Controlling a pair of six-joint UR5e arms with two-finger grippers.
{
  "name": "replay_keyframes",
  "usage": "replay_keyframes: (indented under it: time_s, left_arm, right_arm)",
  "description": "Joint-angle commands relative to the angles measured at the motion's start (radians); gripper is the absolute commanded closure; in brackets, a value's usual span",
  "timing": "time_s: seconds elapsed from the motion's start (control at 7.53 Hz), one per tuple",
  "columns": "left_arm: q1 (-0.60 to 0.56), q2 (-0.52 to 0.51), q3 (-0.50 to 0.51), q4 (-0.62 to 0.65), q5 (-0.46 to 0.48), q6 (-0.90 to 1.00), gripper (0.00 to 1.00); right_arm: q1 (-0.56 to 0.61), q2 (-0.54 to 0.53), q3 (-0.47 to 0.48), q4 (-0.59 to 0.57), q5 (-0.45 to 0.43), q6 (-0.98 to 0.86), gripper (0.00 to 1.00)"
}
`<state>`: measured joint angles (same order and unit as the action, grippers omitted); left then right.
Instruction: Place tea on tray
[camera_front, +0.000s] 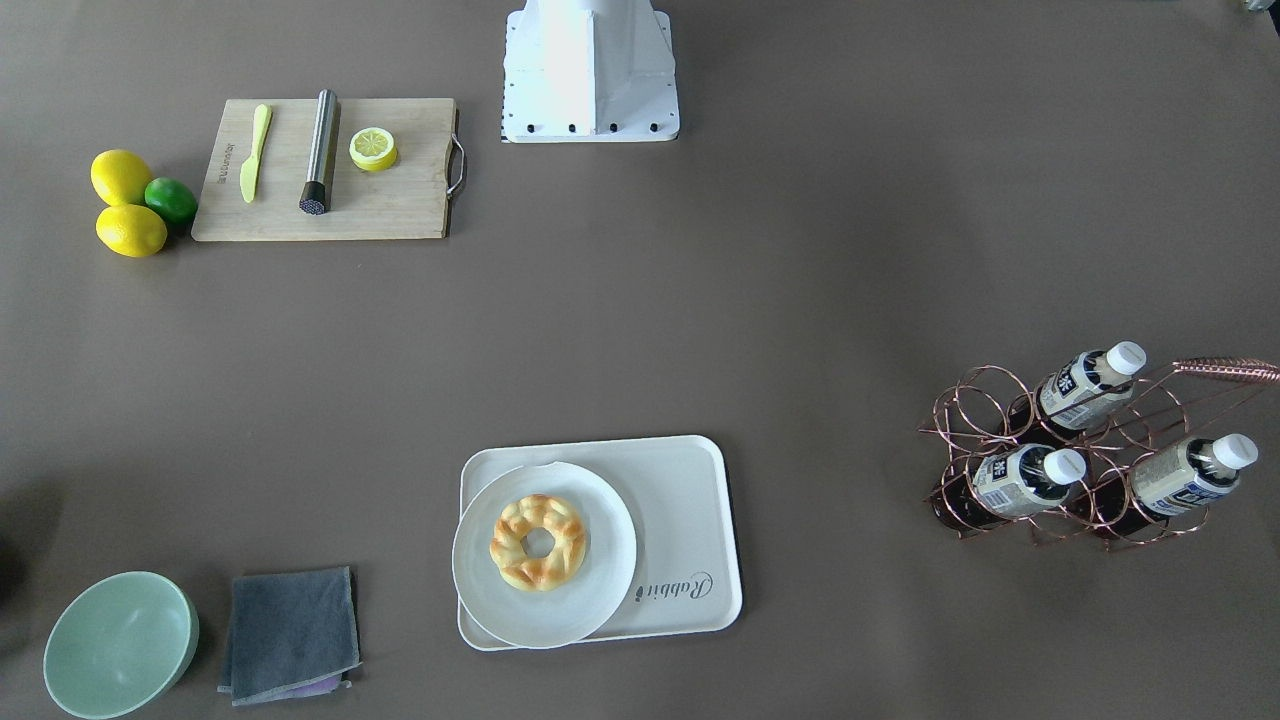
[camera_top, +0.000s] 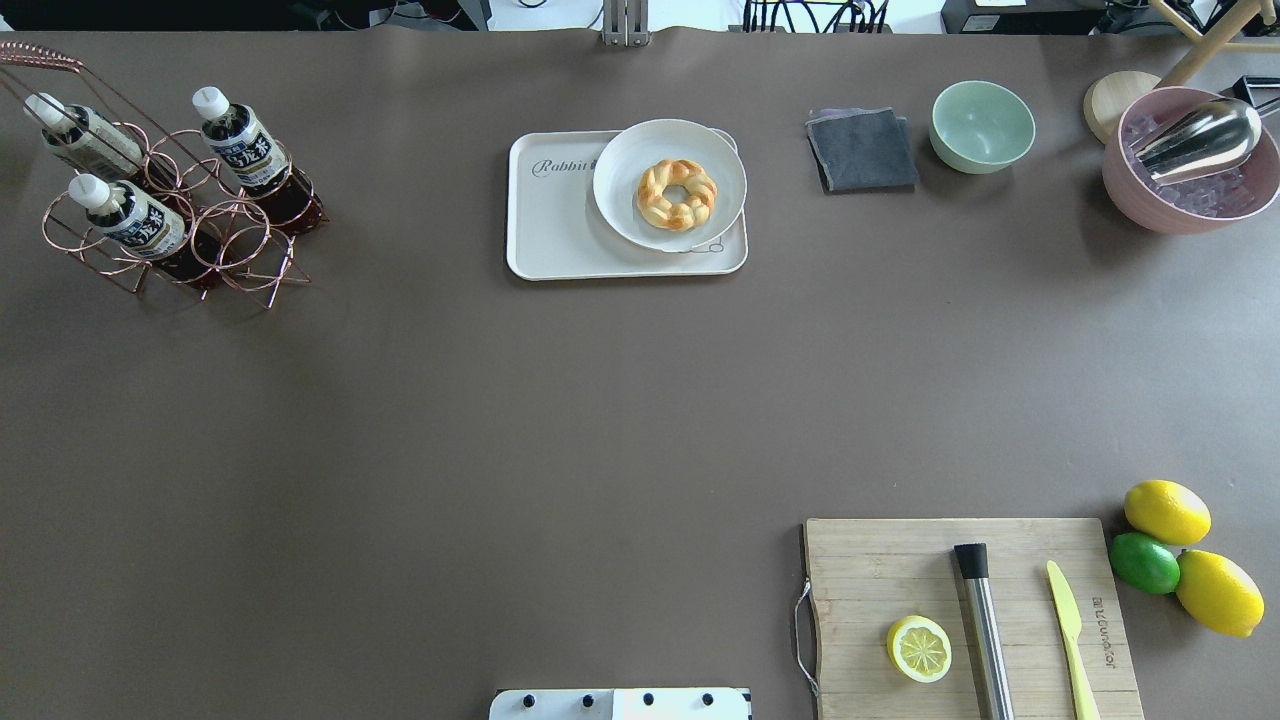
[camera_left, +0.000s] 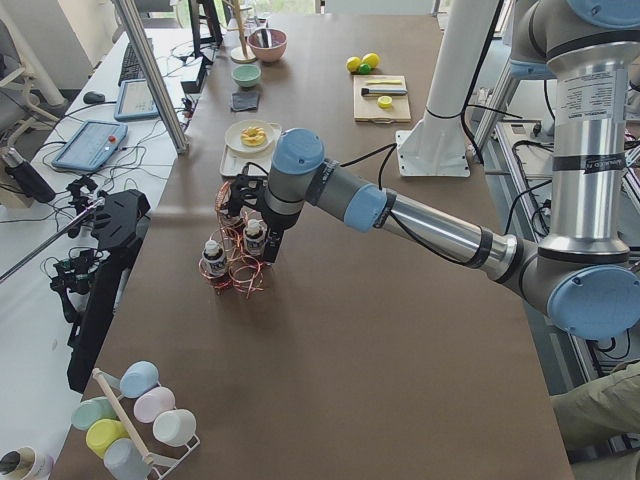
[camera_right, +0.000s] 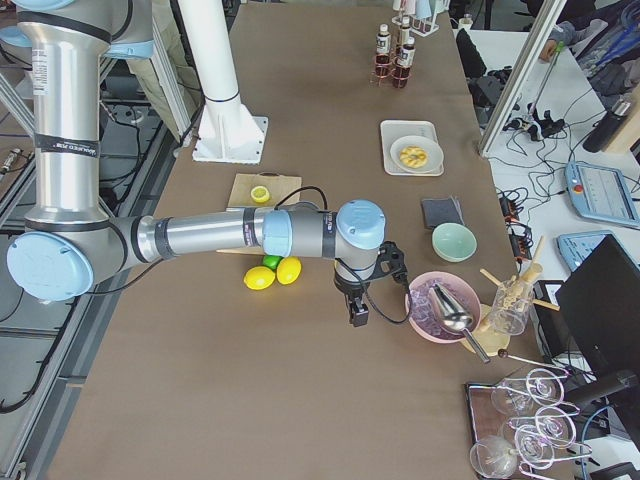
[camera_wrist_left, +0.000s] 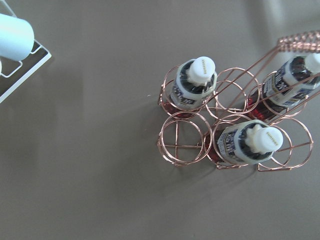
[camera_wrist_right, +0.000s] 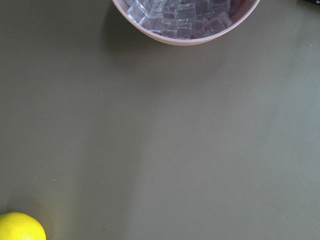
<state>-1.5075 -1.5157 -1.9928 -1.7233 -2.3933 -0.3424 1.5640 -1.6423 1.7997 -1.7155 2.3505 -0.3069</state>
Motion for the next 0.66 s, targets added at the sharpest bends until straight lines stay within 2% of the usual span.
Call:
replay_keyframes:
  time_s: [0.0, 0.13, 0.53]
  left_arm:
    - [0.224, -0.02, 0.008, -0.224, 0.232, -0.206, 0.03]
    - [0.263, -0.027, 0.037, -0.28, 0.27, -0.225, 0.03]
    - [0.3, -0.103, 0.106, -0.33, 0.27, -0.273, 0.03]
  right_arm:
    - [-0.007, -0.004, -0.008, 0.0, 0.001, -0.038, 0.0]
    - [-0.007, -0.005, -0.01, 0.014, 0.001, -0.037, 0.0]
    - [-0.007, -0.013, -0.048, 0.074, 0.012, -0.029, 0.0]
